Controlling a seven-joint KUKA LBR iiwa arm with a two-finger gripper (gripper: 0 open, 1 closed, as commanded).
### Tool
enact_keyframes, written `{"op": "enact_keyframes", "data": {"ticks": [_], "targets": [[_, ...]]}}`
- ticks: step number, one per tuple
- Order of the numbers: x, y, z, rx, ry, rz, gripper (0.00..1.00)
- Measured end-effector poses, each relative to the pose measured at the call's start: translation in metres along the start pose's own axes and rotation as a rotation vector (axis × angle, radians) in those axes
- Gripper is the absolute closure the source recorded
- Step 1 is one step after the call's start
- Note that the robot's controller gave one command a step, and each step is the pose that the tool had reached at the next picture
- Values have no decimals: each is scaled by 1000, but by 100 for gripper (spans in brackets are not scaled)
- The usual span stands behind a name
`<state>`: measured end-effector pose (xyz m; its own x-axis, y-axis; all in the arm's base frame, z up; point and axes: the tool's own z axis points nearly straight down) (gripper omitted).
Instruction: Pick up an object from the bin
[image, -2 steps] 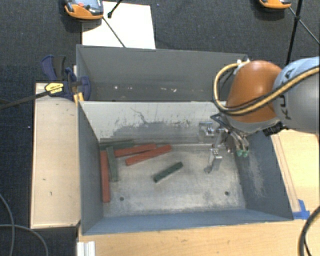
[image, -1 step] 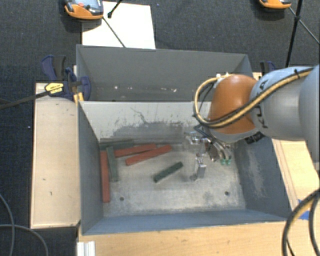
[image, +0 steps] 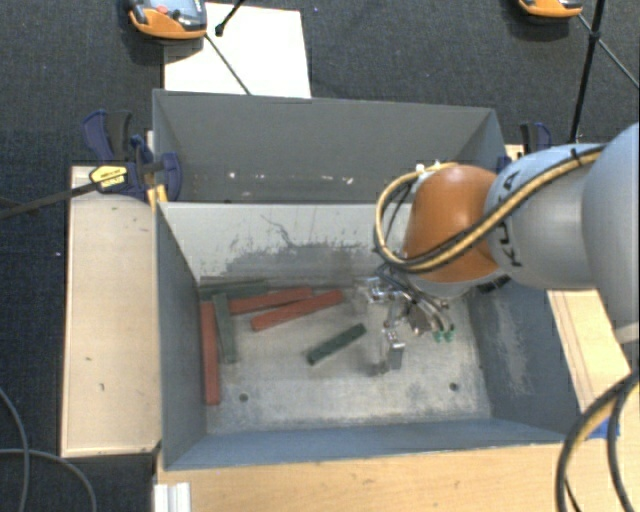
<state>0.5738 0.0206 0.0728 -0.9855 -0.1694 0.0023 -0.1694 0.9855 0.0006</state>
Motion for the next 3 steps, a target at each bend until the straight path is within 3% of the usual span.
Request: {"op": "enact_keyframes", "data": {"ticks": [1,2,3], "targets": [[-1,64,2,-1,-2,-238,100],[-1,64,2,-1,-2,-238,100],[-19,53,-129,1,-6,-260,100]]}}
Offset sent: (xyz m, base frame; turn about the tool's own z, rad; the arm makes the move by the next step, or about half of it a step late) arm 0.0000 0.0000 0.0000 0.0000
